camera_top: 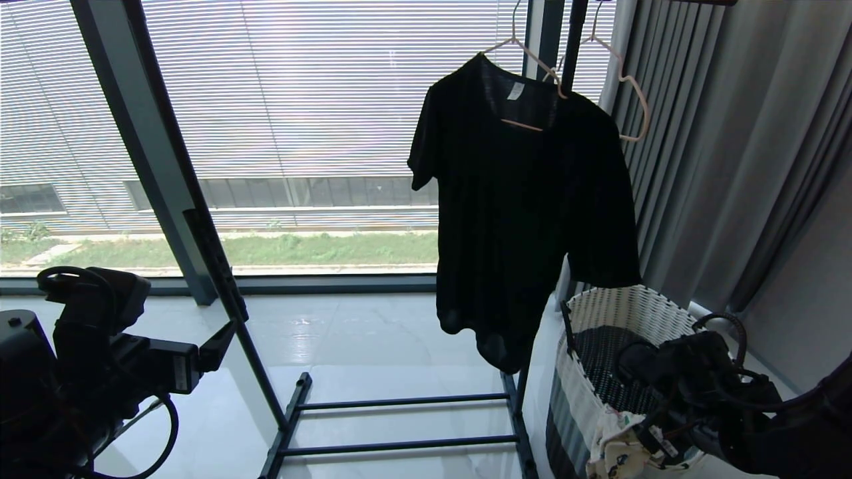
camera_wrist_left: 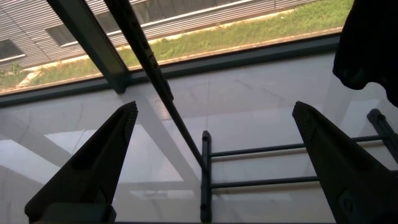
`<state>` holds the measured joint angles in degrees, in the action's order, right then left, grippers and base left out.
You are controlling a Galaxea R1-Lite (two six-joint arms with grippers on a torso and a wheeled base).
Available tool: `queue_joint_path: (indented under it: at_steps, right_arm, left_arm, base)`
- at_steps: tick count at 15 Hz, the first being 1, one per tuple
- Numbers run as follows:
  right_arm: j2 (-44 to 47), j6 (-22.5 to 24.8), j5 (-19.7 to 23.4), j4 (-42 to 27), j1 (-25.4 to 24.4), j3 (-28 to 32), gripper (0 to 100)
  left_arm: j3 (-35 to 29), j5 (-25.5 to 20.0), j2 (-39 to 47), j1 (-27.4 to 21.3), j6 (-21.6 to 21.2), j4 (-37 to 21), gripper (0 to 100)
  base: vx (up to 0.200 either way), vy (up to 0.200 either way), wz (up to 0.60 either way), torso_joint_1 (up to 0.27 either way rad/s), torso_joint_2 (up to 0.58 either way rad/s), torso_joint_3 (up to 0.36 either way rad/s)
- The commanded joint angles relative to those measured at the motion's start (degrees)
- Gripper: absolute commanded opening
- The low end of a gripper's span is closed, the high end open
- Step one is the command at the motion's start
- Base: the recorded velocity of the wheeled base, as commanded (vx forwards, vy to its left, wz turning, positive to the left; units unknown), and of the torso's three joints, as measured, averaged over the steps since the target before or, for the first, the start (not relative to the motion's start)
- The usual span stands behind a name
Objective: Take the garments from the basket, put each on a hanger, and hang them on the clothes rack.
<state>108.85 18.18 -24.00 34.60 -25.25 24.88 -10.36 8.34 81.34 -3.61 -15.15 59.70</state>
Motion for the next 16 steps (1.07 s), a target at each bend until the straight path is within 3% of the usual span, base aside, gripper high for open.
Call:
queue_joint_path:
  at_steps: [1, 4, 5, 8, 12, 16]
  right_arm:
    - [3.0, 0.0, -0.2, 1.4, 0.7, 0.0, 100]
    - [4.3, 0.0, -0.2, 4.1, 0.7, 0.0, 100]
    - [4.4, -0.1, -0.2, 4.3, 0.7, 0.0, 0]
    - [3.5, 0.0, -0.2, 4.3, 0.5, 0.1, 0]
    - [-4.2, 0.5, 0.8, 1.4, -0.8, 2.7, 0]
    - [-13.4, 0.6, 10.3, -26.7, -1.4, 22.9, 0]
  left_arm:
    - [0.0, 0.0, -0.3, -0.1, -0.1, 0.0, 100]
    - [0.0, 0.0, -0.3, -0.1, -0.2, 0.0, 100]
    - [0.0, 0.0, -0.3, -0.1, -0.2, 0.1, 100]
    - [0.1, 0.1, -0.3, -0.1, -0.2, 0.1, 100]
    - [-0.1, 0.3, -0.1, -0.3, -0.3, 0.1, 100]
    - [-0.2, 0.2, -0.7, -4.7, -2.2, 0.1, 100]
  base:
    - [0.000, 0.000, 0.00, 0.000, 0.00, 0.000]
    - [0.000, 0.000, 0.00, 0.000, 0.00, 0.000]
    - [0.000, 0.000, 0.00, 0.000, 0.00, 0.000]
    - [0.000, 0.000, 0.00, 0.000, 0.00, 0.000]
    - [0.000, 0.000, 0.00, 0.000, 0.00, 0.000]
    - [0.000, 0.000, 0.00, 0.000, 0.00, 0.000]
